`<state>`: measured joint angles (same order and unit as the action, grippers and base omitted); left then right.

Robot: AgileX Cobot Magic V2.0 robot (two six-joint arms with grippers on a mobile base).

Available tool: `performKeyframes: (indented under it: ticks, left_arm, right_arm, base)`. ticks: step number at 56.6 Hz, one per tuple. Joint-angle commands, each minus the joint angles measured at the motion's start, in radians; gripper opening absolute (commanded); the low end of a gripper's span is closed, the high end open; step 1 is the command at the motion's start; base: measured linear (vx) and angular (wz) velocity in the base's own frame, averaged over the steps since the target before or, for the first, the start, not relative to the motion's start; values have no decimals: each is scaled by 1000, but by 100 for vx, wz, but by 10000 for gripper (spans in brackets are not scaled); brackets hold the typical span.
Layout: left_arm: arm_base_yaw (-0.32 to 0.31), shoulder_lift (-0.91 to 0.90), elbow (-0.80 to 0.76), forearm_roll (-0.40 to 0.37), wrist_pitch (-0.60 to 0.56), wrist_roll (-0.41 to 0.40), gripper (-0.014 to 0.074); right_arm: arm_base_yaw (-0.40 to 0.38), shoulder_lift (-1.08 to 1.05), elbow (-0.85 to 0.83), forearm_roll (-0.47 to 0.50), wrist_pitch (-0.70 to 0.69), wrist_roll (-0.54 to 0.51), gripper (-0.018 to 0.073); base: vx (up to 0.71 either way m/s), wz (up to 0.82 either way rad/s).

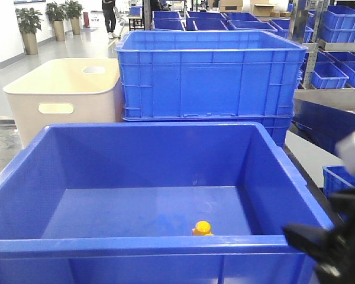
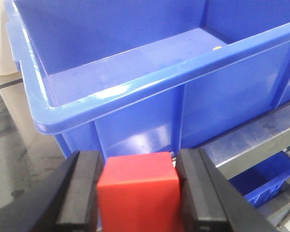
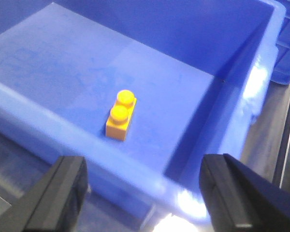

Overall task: Pick red and yellow blocks into blue bin
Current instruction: 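Move the left gripper over the blue bin and release the cube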

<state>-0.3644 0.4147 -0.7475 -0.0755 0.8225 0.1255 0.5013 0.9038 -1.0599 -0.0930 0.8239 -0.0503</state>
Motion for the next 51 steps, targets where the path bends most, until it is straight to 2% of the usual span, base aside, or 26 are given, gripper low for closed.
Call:
performKeyframes:
  ticks: [1,7,20,29,40,51]
  left_arm:
    - [-2,7,-25,-9,-84,-2,303]
    - [-2,7,-25,-9,-99,-2,303]
    - [-2,94,-59,-45,-234,8,303]
    - [-2,298,-179,-51,-235,90,303]
    - [-2,586,-370,-137,-250,208,303]
    - [-2,851,-571,-147,-189,207,340]
  right_arm:
    - [-2,-68,25,-19,-76,-11,527]
    - [-2,-133,90,-19,-59,-11,527]
    - [-2,-215,180,-19,-56,-4,527]
    - [-2,-216,182,-19,-3,-4,527]
    - [-2,-216,182,-19,8,-4,527]
    - [-2,-216,182,-19,8,-4,527]
  base:
    - [0,0]
    - [0,0]
    - [0,0]
    - [0,0]
    - [0,0]
    - [0,0]
